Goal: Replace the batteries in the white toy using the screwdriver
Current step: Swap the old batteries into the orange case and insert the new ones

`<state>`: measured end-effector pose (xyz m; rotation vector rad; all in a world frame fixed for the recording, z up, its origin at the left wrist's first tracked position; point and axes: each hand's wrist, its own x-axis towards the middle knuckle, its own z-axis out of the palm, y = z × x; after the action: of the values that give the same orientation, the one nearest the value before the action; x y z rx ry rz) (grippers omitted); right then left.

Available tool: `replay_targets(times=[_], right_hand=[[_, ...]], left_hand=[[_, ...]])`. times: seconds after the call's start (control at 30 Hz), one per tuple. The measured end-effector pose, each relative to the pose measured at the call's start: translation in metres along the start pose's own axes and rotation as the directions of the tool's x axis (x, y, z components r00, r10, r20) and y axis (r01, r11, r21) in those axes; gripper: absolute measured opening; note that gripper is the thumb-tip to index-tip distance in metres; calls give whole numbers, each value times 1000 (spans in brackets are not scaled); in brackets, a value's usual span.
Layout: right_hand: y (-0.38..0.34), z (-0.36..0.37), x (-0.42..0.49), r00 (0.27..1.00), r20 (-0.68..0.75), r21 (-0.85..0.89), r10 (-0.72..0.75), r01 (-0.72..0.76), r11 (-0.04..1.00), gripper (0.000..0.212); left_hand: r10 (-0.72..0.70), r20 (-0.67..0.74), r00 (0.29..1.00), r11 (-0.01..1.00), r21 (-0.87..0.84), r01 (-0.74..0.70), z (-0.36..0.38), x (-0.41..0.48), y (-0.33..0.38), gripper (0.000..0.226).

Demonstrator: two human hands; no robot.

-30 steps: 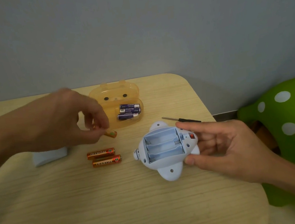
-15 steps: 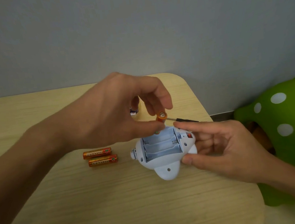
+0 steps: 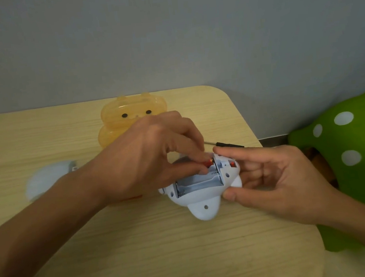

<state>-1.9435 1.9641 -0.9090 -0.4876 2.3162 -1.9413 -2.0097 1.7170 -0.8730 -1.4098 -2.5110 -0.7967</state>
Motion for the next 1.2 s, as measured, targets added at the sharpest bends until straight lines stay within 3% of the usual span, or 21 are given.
replay_targets(times=[0.2,0.27,0.4,0.63,0.73,0.87,0.97,1.03,1.2], right_hand=[[-1,0,0,1000,3,-14,-3,3,1000,64],[-2,-1,0,1000,-3,-17,-4,4,1000,64],[-2,-1,0,1000,10,2,-14,14,1000,63],[-4,1,2,999,36,47,8,-10,999,67],[-3,1,2,1000,25,23,-3,2,1000,65],[-2,1,1,1000,19,1,-17,17,1000,66],[-2,0,1,1000,15,10,-11,11,1000,65],[-2,0,1,1000,16,19,-4,4,1000,65],[-2,0,1,1000,8,-3,-3,3,1000,65]], left_hand=[[-5,98,995,993,115,-6,-14,-4,1,26],[-37,96,995,996,79,29,-27,-6,-1,20],[-204,133,970,977,98,192,-69,-24,-20,18],[-427,306,851,904,182,388,-85,-50,-29,31],[-440,343,830,897,192,397,-82,-51,-33,42],[-419,364,832,907,211,364,-71,-50,-32,15],[-386,342,857,919,227,323,-66,-49,-31,18],[-350,270,897,934,168,315,-66,-48,-31,23],[-250,40,967,932,-262,252,-65,-35,-8,30]])
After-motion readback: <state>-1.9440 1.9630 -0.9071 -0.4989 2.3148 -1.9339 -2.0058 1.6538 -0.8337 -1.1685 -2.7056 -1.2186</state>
